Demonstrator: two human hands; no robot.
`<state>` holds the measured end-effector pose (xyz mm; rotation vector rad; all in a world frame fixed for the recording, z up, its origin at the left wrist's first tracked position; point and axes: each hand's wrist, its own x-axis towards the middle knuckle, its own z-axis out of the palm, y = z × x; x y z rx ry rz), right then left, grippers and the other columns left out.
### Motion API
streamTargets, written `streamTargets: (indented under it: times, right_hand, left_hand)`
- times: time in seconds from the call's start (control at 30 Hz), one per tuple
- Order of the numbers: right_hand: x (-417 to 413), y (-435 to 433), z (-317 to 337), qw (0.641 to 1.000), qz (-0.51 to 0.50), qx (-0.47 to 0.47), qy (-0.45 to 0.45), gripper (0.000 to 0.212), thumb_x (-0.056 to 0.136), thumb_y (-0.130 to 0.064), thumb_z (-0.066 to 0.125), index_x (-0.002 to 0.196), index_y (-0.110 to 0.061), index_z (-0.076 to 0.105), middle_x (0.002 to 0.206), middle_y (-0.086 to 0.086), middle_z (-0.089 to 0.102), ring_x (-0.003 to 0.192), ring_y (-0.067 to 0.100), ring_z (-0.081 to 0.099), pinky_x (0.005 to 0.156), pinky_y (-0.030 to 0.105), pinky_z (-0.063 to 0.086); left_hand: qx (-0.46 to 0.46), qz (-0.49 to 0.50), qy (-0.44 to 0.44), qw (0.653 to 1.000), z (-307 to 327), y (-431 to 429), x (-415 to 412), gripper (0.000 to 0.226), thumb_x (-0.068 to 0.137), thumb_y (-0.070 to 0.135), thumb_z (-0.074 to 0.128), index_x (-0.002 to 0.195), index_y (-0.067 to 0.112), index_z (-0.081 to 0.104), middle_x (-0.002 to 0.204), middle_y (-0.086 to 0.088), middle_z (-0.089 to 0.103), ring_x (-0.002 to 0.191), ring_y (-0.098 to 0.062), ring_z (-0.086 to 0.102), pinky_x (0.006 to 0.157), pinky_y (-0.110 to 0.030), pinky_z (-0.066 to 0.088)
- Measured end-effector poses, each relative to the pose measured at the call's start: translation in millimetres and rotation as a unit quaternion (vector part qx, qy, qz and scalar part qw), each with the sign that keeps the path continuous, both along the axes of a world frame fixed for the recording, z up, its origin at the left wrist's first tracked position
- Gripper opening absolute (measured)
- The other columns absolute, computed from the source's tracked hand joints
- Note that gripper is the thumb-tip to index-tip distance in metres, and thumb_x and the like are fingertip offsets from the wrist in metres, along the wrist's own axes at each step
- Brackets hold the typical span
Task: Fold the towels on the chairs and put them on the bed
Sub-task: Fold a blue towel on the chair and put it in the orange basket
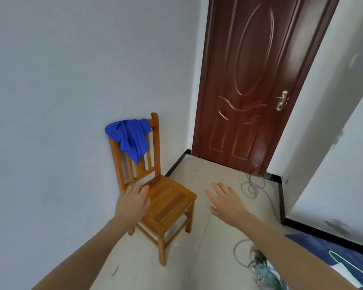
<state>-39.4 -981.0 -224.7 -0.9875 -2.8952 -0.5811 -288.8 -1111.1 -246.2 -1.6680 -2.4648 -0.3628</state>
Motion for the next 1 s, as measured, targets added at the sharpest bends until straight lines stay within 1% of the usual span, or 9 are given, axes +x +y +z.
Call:
streamTargets:
  times: [0.17,0.27,0.33,0.53,0.7,0.77,0.87,0.93,1.0]
  right_hand:
    - [-8,59,12,0.999,0.033,-0.009,0.029,0.047,0.045,-0.034,0.087,0.086,-0.021,0.069,0.085,0.007,0.068,0.078,0.024,0.068,0.058,0.032,0.054]
    - [-19,83,10,0.995,0.059,-0.073,0.017,0.042,0.083,-0.027,0.063,0.122,-0.014,0.054,0.126,0.017,0.051,0.118,0.033,0.051,0.091,0.043,0.045]
    - [-28,97,5,0.994,0.074,-0.078,0.002,0.041,0.094,-0.025,0.044,0.134,-0.016,0.038,0.14,0.013,0.035,0.13,0.029,0.035,0.103,0.039,0.034]
    - [-84,140,-4,0.986,0.123,-0.113,0.002,0.048,0.098,-0.032,0.037,0.143,-0.021,0.025,0.151,0.009,0.022,0.139,0.026,0.024,0.111,0.037,0.026]
    - [-154,190,1,0.978,0.168,-0.12,0.027,0.049,0.098,-0.029,0.039,0.145,-0.019,0.025,0.153,0.007,0.021,0.141,0.025,0.02,0.112,0.036,0.024]
    - [-186,217,1,0.978,0.184,-0.094,0.027,0.05,0.094,-0.028,0.05,0.14,-0.016,0.035,0.148,0.012,0.031,0.137,0.029,0.03,0.108,0.04,0.031]
    - [-229,261,1,0.973,0.207,-0.092,0.037,0.05,0.06,-0.026,0.085,0.106,-0.016,0.066,0.11,0.014,0.064,0.1,0.03,0.065,0.075,0.039,0.055]
    - [-255,289,2,0.975,0.203,-0.081,0.037,0.054,0.042,-0.03,0.092,0.09,-0.02,0.069,0.093,0.007,0.069,0.083,0.023,0.07,0.061,0.032,0.057]
    - [-281,311,7,0.978,0.193,-0.075,0.037,0.058,0.031,-0.037,0.092,0.084,-0.025,0.071,0.088,0.003,0.07,0.078,0.018,0.07,0.056,0.028,0.056]
  left_hand:
    - [0.034,0.093,-0.079,0.992,4,38,7,0.04,0.097,0.034,0.036,0.134,0.023,0.042,0.138,0.002,0.046,0.125,-0.019,0.043,0.104,-0.034,0.036]
    - [0.003,0.138,-0.111,0.984,-5,47,10,0.042,0.098,0.037,0.031,0.137,0.024,0.038,0.141,0.002,0.044,0.127,-0.019,0.041,0.105,-0.035,0.035]
    - [-0.012,0.159,-0.112,0.981,-12,49,6,0.043,0.098,0.039,0.03,0.138,0.024,0.036,0.142,0.002,0.043,0.127,-0.019,0.041,0.105,-0.034,0.034]
    - [-0.015,0.239,-0.125,0.963,-24,66,-38,0.047,0.097,0.038,0.035,0.14,0.02,0.036,0.144,-0.001,0.041,0.131,-0.02,0.039,0.106,-0.034,0.034]
    - [0.037,0.312,-0.162,0.936,-37,112,-93,0.047,0.096,0.037,0.041,0.139,0.019,0.039,0.144,-0.003,0.043,0.131,-0.022,0.04,0.105,-0.035,0.037]
    - [0.067,0.332,-0.183,0.923,-44,142,-118,0.046,0.096,0.035,0.044,0.138,0.017,0.041,0.142,-0.005,0.044,0.13,-0.024,0.041,0.104,-0.037,0.039]
    - [0.105,0.345,-0.228,0.904,-53,184,-147,0.045,0.095,0.032,0.047,0.136,0.015,0.044,0.14,-0.008,0.047,0.127,-0.027,0.044,0.101,-0.04,0.041]
    - [0.114,0.345,-0.236,0.901,-56,208,-164,0.043,0.095,0.03,0.047,0.134,0.013,0.046,0.138,-0.009,0.048,0.125,-0.027,0.045,0.098,-0.039,0.042]
    - [0.125,0.345,-0.236,0.9,-54,232,-181,0.039,0.095,0.027,0.047,0.13,0.011,0.049,0.134,-0.01,0.051,0.121,-0.028,0.047,0.094,-0.037,0.043]
